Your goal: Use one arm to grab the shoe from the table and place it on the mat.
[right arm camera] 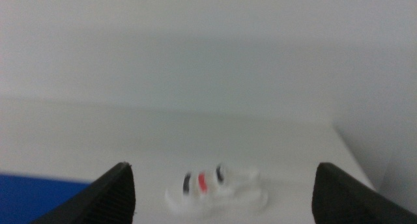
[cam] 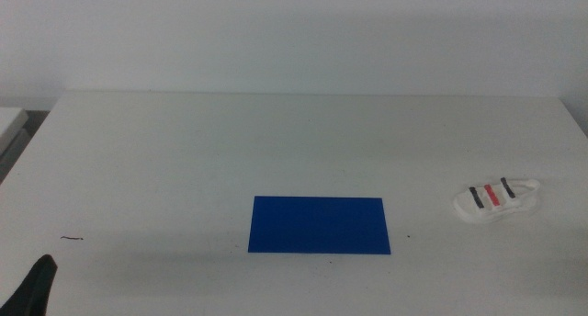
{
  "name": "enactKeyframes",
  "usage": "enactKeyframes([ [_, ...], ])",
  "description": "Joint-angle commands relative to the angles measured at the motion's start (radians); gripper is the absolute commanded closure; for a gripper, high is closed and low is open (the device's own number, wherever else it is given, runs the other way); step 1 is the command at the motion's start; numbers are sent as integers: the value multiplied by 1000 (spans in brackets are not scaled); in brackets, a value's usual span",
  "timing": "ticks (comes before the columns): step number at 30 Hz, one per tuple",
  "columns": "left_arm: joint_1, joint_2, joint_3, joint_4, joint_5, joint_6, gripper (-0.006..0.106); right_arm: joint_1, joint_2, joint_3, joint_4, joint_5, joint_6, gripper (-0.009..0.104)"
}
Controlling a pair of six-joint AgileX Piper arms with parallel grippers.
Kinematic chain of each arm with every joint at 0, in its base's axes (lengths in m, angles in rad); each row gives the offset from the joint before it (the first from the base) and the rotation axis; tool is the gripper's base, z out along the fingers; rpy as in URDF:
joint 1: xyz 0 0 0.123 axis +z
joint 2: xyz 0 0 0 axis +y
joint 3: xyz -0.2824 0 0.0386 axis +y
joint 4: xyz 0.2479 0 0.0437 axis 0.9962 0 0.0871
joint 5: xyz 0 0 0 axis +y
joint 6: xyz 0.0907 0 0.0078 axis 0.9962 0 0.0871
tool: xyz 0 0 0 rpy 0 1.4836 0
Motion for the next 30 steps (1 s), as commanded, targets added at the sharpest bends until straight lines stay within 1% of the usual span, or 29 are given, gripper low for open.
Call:
enactKeyframes([
  [1, -7, 5, 0, -4, -12, -1, 7, 1, -4, -7, 1, 54, -3, 2],
  [2, -7, 5, 0, -4, -12, -1, 7, 1, -4, -46, 1, 105, -3, 2],
  [4, -7, 5, 0, -4, -12, -1, 7, 1, 10, -154, -9, 260, -3, 2],
  [7, -7, 5, 0, -4, -12, -1, 7, 1, 127, -332, -18, 450, -3, 2],
  [9, -7, 5, 0, -4, -12, -1, 7, 1, 220, -445, -13, 535, -3, 2],
  [11, -7, 5, 0, -4, -12, -1, 7, 1, 332, -569, 17, 630, -3, 2],
  [13, -7, 5, 0, -4, -12, -1, 7, 1, 441, -669, 43, 673, -25, 2],
  [15, -7, 5, 0, -4, -12, -1, 7, 1, 558, -775, 46, 726, -41, 2],
  [16, -7, 5, 0, -4, -12, -1, 7, 1, 627, -829, 46, 782, -54, 2],
  [18, -7, 5, 0, -4, -12, -1, 7, 1, 764, -921, 46, 893, -126, 2],
  [21, -7, 5, 0, -4, -12, -1, 7, 1, 935, -1041, 46, 1028, -326, 2],
  [23, -7, 5, 0, -4, -12, -1, 7, 1, 1033, -1099, 26, 1056, -554, 2],
  [25, -7, 5, 0, -4, -12, -1, 7, 1, 1117, -1138, 31, 1046, -716, 2],
  [26, -7, 5, 0, -4, -12, -1, 7, 1, 1166, -1156, 47, 1039, -745, 2],
  [27, -7, 5, 0, -4, -12, -1, 7, 1, 1215, -1173, 71, 1039, -737, 2],
  [28, -7, 5, 0, -4, -12, -1, 7, 1, 1264, -1198, 102, 1060, -694, 2],
  [29, -7, 5, 0, -4, -12, -1, 7, 1, 1310, -1217, 117, 1083, -675, 2],
  [30, -7, 5, 0, -4, -12, -1, 7, 1, 1344, -1231, 114, 1093, -676, 2],
])
